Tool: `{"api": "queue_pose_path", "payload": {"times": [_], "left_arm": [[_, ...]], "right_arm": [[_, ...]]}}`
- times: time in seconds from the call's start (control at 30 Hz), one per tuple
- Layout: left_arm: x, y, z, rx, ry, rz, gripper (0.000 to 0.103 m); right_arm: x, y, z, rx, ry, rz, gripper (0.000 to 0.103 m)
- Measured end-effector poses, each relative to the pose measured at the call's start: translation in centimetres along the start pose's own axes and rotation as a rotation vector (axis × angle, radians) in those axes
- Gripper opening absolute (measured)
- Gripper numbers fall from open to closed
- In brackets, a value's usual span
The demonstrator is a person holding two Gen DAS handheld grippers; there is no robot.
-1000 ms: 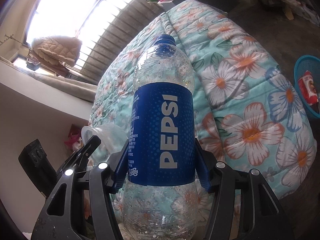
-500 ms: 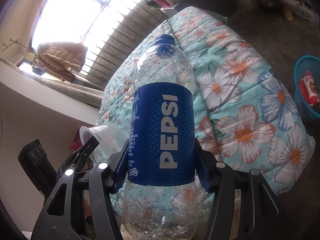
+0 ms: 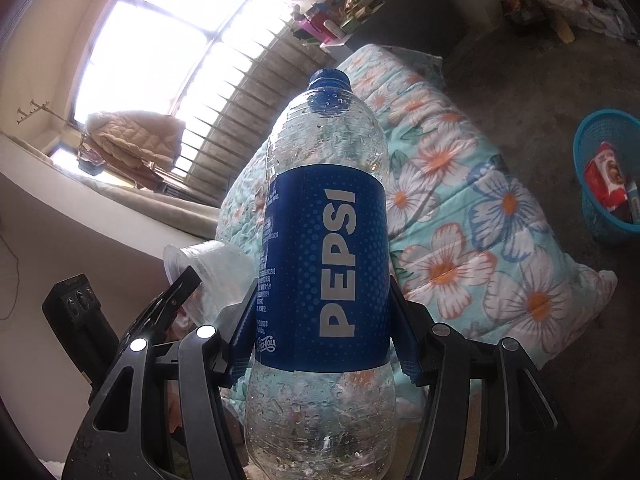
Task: Collect trash
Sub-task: 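Carry the bottle and cup over the blue wastebasket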
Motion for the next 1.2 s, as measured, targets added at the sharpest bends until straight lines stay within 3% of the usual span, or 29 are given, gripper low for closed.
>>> {"api": "queue_pose_path", "payload": {"times": [0.4,0.73,1.0,1.2], "left_arm": [[8.5,-4.8,2.6,0.027,0.133,0.112,0.005],[16.0,-8.4,8.1,-0.014,0.281,0.158,0.005],[22.2,-10.6,16.2,-0.154,0.406,0.132,0.005],[25.6,-10.9,21.8,-0.226,0.43,0.136,0.005]], "right_arm": [[4.0,-0.8,-6.7,0.131,-0.02,0.079,0.055],[7.9,-3.4,-10.5,0.198,0.032,0.13,0.055],[14.9,-8.8,-14.7,0.255,0.231,0.134,0.055],[23.6,-10.5,-11.3,0.143,0.431,0.172,0.055]]}}
Point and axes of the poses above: each gripper's, at about its wrist camera, not at the fingertips, and z roughly the way its jaws point, x to its right, y to its underside, the point moved 8 cm from there along z, roughly the way its jaws point, and after that the axes turned 10 degrees about z, right-handed, at the moved point
